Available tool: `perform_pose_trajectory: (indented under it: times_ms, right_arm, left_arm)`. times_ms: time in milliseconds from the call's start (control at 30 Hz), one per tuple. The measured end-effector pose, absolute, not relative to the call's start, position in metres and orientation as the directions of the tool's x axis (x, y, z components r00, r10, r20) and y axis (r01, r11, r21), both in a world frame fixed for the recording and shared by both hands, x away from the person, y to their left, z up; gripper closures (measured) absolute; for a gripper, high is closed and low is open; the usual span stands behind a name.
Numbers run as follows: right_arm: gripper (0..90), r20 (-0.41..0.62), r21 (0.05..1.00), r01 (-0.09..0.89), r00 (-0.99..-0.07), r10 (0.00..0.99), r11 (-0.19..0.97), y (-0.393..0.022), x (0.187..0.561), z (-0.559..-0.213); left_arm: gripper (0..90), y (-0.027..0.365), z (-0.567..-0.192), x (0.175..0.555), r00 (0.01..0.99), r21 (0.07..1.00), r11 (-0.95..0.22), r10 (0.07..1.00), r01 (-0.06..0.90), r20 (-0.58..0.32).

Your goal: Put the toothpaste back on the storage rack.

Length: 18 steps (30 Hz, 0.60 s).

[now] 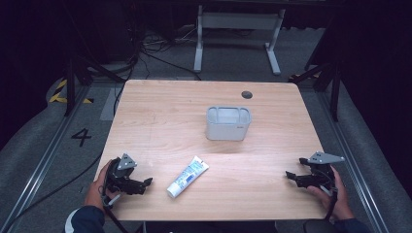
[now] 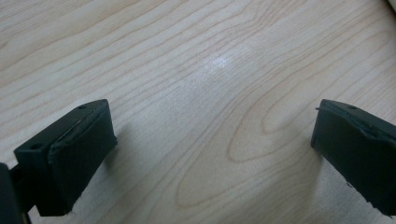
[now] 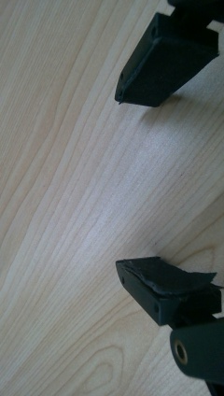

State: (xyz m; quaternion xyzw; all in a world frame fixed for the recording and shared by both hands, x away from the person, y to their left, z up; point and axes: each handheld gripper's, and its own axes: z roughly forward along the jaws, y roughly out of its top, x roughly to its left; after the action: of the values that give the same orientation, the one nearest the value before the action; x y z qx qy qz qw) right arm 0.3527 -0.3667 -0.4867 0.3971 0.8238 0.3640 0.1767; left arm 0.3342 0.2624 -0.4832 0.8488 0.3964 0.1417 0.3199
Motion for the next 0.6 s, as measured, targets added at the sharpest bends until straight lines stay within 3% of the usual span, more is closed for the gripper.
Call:
perform_pose_trajectory:
  times_ms: [200, 433, 600]
  right_arm:
    - [16.6, -0.005, 0.743, 0.522, -0.622, 0.783, 0.42, -0.366, 0.352, -0.487]
    - [16.2, 0.0, 0.739, 0.529, -0.62, 0.785, 0.418, -0.367, 0.353, -0.487]
    - [16.1, -0.001, 0.739, 0.528, -0.619, 0.785, 0.418, -0.367, 0.353, -0.487]
  left_arm:
    - [0.1, 0.263, -0.483, 0.336, 0.657, 0.654, -0.49, 0.754, 0.577, -0.015]
    - [1.6, 0.252, -0.477, 0.333, 0.581, 0.601, -0.459, 0.814, 0.655, -0.011]
    - [0.7, 0.249, -0.476, 0.33, 0.588, 0.584, -0.473, 0.809, 0.66, -0.009]
